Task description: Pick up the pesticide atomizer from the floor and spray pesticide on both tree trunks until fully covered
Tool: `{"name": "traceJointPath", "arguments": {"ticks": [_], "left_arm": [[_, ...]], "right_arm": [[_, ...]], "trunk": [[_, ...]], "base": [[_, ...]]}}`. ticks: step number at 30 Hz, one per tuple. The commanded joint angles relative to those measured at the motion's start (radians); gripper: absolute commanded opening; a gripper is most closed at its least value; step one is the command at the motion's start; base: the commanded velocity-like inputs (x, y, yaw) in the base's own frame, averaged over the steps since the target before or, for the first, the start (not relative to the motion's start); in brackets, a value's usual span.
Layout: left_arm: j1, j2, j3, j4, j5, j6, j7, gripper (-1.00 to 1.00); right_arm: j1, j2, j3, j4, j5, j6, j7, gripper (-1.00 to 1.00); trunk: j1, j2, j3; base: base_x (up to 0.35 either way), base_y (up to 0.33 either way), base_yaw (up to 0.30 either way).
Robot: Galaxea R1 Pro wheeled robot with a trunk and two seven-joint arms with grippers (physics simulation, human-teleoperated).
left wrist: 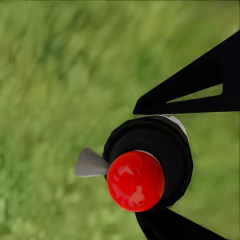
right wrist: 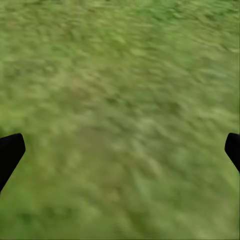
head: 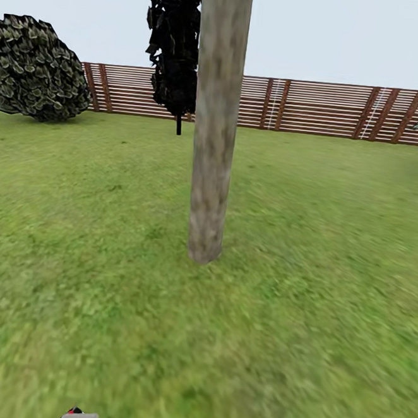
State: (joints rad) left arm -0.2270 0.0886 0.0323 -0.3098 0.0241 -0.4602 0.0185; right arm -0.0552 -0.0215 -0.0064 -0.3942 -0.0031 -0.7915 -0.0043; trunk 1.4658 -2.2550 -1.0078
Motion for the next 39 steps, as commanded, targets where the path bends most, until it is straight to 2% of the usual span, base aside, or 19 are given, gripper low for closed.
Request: {"name": "traceJointPath", "arguments": {"ticks": [1,9,16,21,28,30,31,32,33,36,37,38,39], "left_arm": [[0.0,0.0,0.0,0.0,0.0,0.0,0.0,-1.0],[0.0,-0.001,0.0,0.0,0.0,-0.001,0.0,-1.0],[0.0,-0.011,-0.003,-0.007,-0.001,-0.001,-0.001,-1.0],[0.019,0.015,0.012,-0.004,-0.001,-0.001,-0.001,-1.0],[0.027,0.025,0.016,-0.041,-0.013,0.01,-0.006,-1.0],[0.023,0.036,0.012,-0.047,-0.021,0.013,-0.012,-1.0],[0.019,0.074,-0.004,-0.049,-0.096,0.036,-0.078,-1.0],[0.001,0.088,-0.013,-0.053,-0.154,0.061,-0.16,-1.0],[-0.018,0.096,-0.017,-0.055,-0.191,0.078,-0.218,-1.0],[-0.099,0.128,-0.021,-0.056,-0.303,0.136,-0.426,-1.0],[-0.126,0.139,-0.021,-0.056,-0.338,0.153,-0.498,-1.0],[-0.138,0.145,-0.021,-0.056,-0.355,0.161,-0.534,-1.0],[-0.162,0.156,-0.021,-0.057,-0.386,0.175,-0.602,-1.0]], "right_arm": [[0.0,0.0,0.0,0.001,0.0,0.0,0.001,1.0],[0.0,0.001,0.0,0.0,0.0,-0.003,0.0,1.0],[0.0,-0.011,-0.001,0.012,0.002,-0.002,-0.002,1.0],[0.0,-0.017,0.0,0.012,0.003,0.0,0.002,1.0],[0.0,-0.012,0.009,-0.002,0.007,-0.002,0.007,1.0],[-0.001,-0.014,0.011,-0.058,0.025,0.004,0.009,1.0],[-0.004,-0.016,0.011,-0.187,0.126,0.082,0.013,1.0],[-0.008,-0.015,0.012,-0.236,0.192,0.149,0.034,1.0],[-0.013,-0.014,0.012,-0.265,0.232,0.191,0.058,1.0],[-0.073,0.0,0.012,-0.343,0.329,0.322,0.207,1.0],[-0.106,0.006,0.012,-0.357,0.349,0.368,0.269,1.0],[-0.124,0.009,0.012,-0.362,0.357,0.391,0.299,1.0],[-0.163,0.014,0.012,-0.368,0.369,0.438,0.359,1.0]], "trunk": [[0.0,0.0,0.0],[0.0,0.0,0.0],[0.0,0.0,0.0],[0.0,0.0,0.0],[0.0,0.0,0.0],[0.0,0.0,0.0],[0.0,0.0,0.0],[0.0,0.0,0.0],[0.0,0.0,0.0],[0.0,0.0,0.0],[0.0,0.0,0.0],[0.0,0.0,0.0],[0.0,0.0,0.0]], "base": [[0.34,0.0,0.0],[0.34,0.0,0.0],[0.297,-0.107,0.0],[0.323,-0.054,0.0],[0.126,-0.005,0.0],[0.014,-0.001,0.0],[0.002,0.0,0.0],[0.001,0.0,0.0],[0.0,0.0,0.0],[0.0,0.0,0.0],[0.0,0.0,0.0],[0.0,0.0,0.0],[0.0,0.0,0.0]]}}
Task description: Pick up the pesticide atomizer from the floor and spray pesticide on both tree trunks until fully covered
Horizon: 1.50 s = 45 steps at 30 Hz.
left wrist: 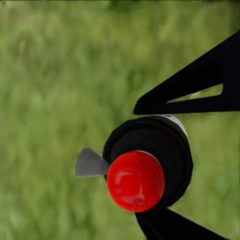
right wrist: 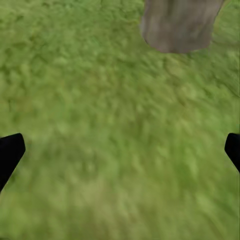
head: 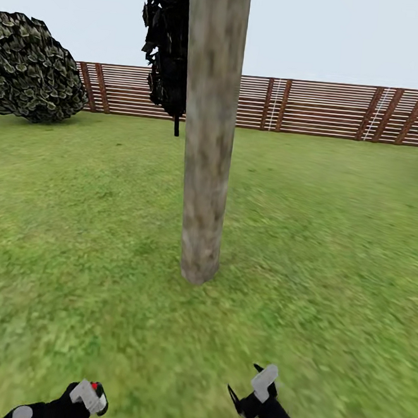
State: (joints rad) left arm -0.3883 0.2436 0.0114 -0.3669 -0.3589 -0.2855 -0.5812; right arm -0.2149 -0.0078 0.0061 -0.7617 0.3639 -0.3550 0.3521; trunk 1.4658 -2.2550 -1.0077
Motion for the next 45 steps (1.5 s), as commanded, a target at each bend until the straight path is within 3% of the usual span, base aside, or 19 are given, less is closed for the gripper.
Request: {"name": "traceJointPath", "arguments": {"ticks": [1,6,9,10,12,15,20,21,24,26,28,30,33,34,36,39,45], "left_arm": [[-0.036,0.011,-0.001,-0.001,-0.048,0.014,-0.097,-1.0],[-0.14,0.022,-0.001,-0.002,-0.222,0.029,-0.367,-1.0],[-0.181,0.021,0.0,-0.003,-0.311,0.031,-0.497,-1.0],[-0.195,0.018,-0.001,-0.004,-0.339,0.032,-0.547,-1.0],[-0.201,0.016,-0.002,-0.005,-0.352,0.031,-0.571,-1.0],[-0.204,0.013,-0.003,-0.006,-0.378,0.031,-0.584,-1.0],[-0.205,0.007,-0.002,-0.005,-0.485,0.055,-0.617,-1.0],[-0.205,0.004,-0.002,-0.006,-0.499,0.062,-0.624,-1.0],[-0.205,-0.018,-0.002,-0.031,-0.524,0.086,-0.642,-1.0],[-0.205,-0.034,-0.01,-0.038,-0.527,0.089,-0.658,-1.0],[-0.205,-0.044,-0.029,-0.048,-0.528,0.09,-0.672,-1.0],[-0.205,-0.053,-0.056,-0.075,-0.528,0.094,-0.681,-1.0],[-0.205,-0.077,-0.067,-0.093,-0.527,0.102,-0.684,-1.0],[-0.206,-0.105,-0.07,-0.097,-0.527,0.103,-0.686,-1.0],[-0.207,-0.123,-0.071,-0.133,-0.525,0.102,-0.703,-1.0],[-0.207,-0.133,-0.07,-0.171,-0.525,0.103,-0.757,-1.0],[-0.207,-0.153,-0.069,-0.2,-0.523,0.1,-0.779,-1.0]], "right_arm": [[-0.059,0.006,0.0,-0.005,0.012,0.066,0.083,1.0],[-0.167,0.039,0.014,-0.013,0.022,0.172,0.298,1.0],[-0.182,0.053,0.074,-0.028,0.022,0.185,0.371,1.0],[-0.186,0.056,0.13,-0.042,0.021,0.189,0.389,1.0],[-0.191,0.057,0.176,-0.049,0.021,0.191,0.396,1.0],[-0.202,0.061,0.204,-0.052,0.018,0.191,0.402,1.0],[-0.207,0.077,0.217,-0.051,0.018,0.191,0.439,1.0],[-0.208,0.086,0.217,-0.051,0.019,0.191,0.462,-1.0],[-0.223,0.119,0.219,-0.051,0.023,0.192,0.529,-1.0],[-0.233,0.13,0.223,-0.049,0.043,0.192,0.537,-1.0],[-0.237,0.136,0.251,-0.047,0.074,0.194,0.541,-1.0],[-0.239,0.15,0.307,-0.042,0.11,0.213,0.542,-1.0],[-0.239,0.157,0.332,-0.042,0.125,0.265,0.542,-1.0],[-0.239,0.166,0.337,-0.042,0.128,0.284,0.542,-1.0],[-0.239,0.167,0.337,-0.042,0.129,0.287,0.542,-1.0],[-0.239,0.167,0.338,-0.042,0.13,0.287,0.542,-1.0],[-0.239,0.167,0.338,-0.042,0.13,0.286,0.542,-1.0]], "trunk": [[0.0,0.0,0.0],[0.0,0.0,0.0],[0.0,0.0,0.0],[0.0,0.0,0.0],[0.0,0.0,0.0],[0.0,0.0,0.0],[0.0,0.0,0.0],[0.0,0.0,0.0],[0.0,0.0,0.0],[0.0,0.0,0.0],[0.0,0.0,0.0],[0.0,0.0,0.0],[0.0,0.0,0.0],[0.0,0.0,0.0],[0.0,0.0,0.0],[0.0,0.0,0.0],[0.0,0.0,0.0]], "base": [[0.0,0.0,0.0],[0.0,0.0,0.0],[0.0,0.0,0.0],[0.0,0.0,0.0],[0.0,0.0,0.0],[0.0,0.0,0.0],[0.0,0.0,0.0],[0.0,0.0,0.0],[0.0,0.0,0.0],[0.0,0.0,0.0],[0.0,0.0,0.0],[0.0,0.0,0.0],[0.0,0.0,0.0],[0.0,0.0,0.0],[0.0,0.0,0.0],[0.0,0.0,0.0],[0.0,0.0,0.0]]}}
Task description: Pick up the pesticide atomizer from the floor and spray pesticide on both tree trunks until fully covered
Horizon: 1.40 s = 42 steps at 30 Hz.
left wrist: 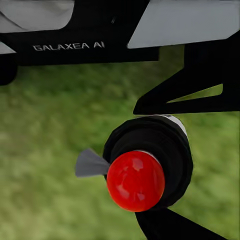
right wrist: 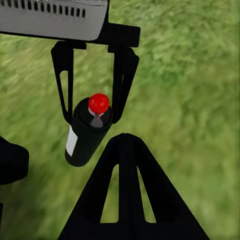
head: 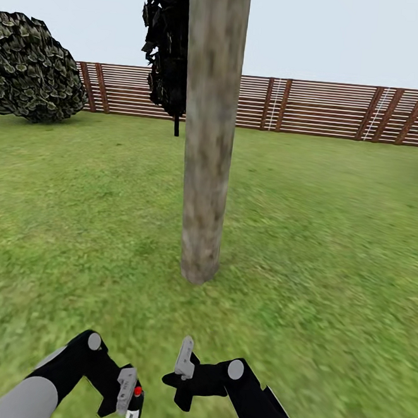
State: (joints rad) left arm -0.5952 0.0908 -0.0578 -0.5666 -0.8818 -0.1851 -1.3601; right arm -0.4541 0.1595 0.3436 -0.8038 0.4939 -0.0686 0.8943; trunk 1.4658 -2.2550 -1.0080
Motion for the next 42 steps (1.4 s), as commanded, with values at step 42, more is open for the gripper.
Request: {"name": "traceJointPath", "arguments": {"ticks": [42], "left_arm": [[0.0,-0.042,0.009,-0.025,0.041,-0.01,-0.005,-1.0]], "right_arm": [[0.0,0.0,0.0,-0.002,0.002,-0.002,-0.002,-1.0]], "trunk": [[0.0,0.0,0.0]], "base": [[0.0,0.0,0.0]]}}
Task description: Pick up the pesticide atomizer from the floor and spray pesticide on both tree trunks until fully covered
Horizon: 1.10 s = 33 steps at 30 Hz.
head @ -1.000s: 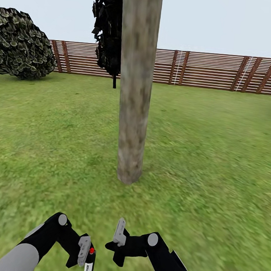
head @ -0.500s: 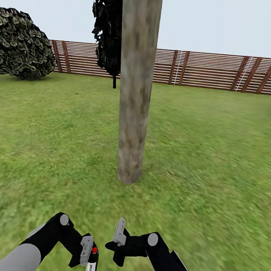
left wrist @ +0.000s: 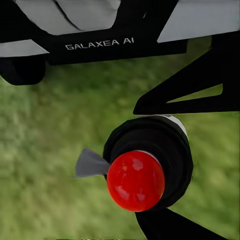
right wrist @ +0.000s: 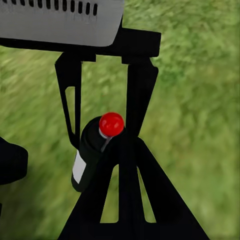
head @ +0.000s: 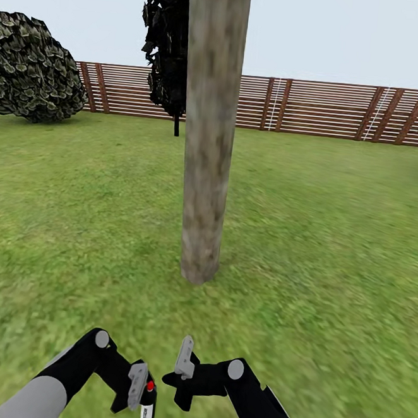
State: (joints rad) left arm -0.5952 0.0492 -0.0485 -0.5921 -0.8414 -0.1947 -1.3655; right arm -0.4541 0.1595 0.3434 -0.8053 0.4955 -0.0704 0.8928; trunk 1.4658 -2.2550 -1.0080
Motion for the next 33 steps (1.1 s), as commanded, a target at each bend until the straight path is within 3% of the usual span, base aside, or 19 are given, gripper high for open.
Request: {"name": "traceJointPath", "arguments": {"ticks": [1,3,6,33], "left_arm": [[0.0,0.002,-0.001,0.0,0.023,-0.002,-0.001,-1.0],[0.0,0.005,-0.005,0.001,0.067,-0.01,-0.005,-1.0],[0.0,0.008,-0.006,0.006,0.09,-0.022,-0.007,-1.0],[0.0,0.008,-0.002,0.008,0.099,-0.029,-0.032,-1.0]], "right_arm": [[0.0,0.0,0.0,0.0,0.0,0.0,0.0,-1.0],[0.0,0.0,-0.001,0.0,0.0,0.0,0.0,-1.0],[0.0,-0.001,-0.001,0.0,0.0,0.0,0.0,-1.0],[0.0,-0.002,-0.001,0.001,0.0,0.0,0.0,-1.0]], "trunk": [[0.0,0.0,0.0],[0.0,0.0,0.0],[0.0,0.0,0.0],[0.0,0.0,0.0]], "base": [[0.0,0.0,0.0],[0.0,0.0,0.0],[0.0,0.0,0.0],[0.0,0.0,0.0]]}}
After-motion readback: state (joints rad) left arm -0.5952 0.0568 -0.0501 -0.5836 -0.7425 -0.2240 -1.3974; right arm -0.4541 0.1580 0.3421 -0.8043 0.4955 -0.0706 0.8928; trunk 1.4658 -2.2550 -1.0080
